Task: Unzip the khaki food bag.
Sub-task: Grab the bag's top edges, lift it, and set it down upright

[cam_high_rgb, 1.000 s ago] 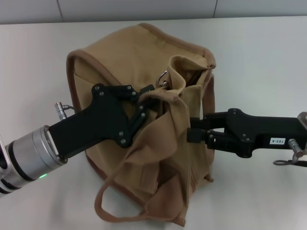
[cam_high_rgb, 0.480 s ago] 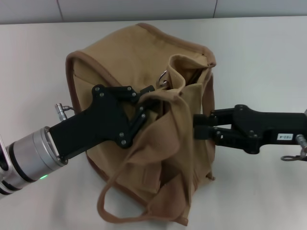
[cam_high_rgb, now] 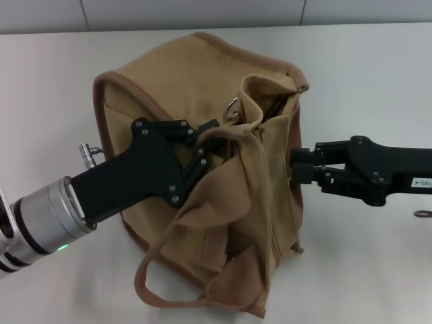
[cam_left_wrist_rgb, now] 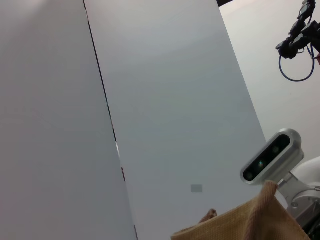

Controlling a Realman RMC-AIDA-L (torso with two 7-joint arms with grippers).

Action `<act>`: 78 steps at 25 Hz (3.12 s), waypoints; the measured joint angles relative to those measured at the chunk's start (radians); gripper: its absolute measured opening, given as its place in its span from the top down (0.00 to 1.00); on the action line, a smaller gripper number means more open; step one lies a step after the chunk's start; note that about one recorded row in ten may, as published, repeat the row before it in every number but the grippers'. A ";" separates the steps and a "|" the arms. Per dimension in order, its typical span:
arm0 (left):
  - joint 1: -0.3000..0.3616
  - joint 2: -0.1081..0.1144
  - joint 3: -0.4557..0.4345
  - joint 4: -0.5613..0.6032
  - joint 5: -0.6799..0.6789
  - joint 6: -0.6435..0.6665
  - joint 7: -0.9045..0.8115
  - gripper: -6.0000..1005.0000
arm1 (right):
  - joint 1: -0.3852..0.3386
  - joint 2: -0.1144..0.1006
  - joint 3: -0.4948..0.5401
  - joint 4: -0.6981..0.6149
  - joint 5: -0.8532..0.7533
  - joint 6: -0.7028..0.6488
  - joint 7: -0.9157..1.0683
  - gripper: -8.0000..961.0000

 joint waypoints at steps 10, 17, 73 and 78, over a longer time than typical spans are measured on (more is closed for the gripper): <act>-0.004 0.000 0.020 -0.001 0.000 0.027 -0.001 0.91 | 0.027 0.037 -0.010 -0.002 -0.007 0.087 0.010 0.66; -0.008 0.000 0.023 -0.001 0.000 0.027 0.000 0.91 | 0.042 0.048 -0.020 -0.021 -0.054 0.072 0.011 0.66; -0.027 0.000 0.016 -0.001 -0.007 0.007 0.002 0.91 | 0.048 0.063 -0.025 -0.023 -0.047 0.093 -0.005 0.98; -0.024 0.000 -0.005 -0.002 -0.008 0.006 0.003 0.91 | 0.040 0.060 -0.025 -0.023 -0.048 0.093 -0.011 0.98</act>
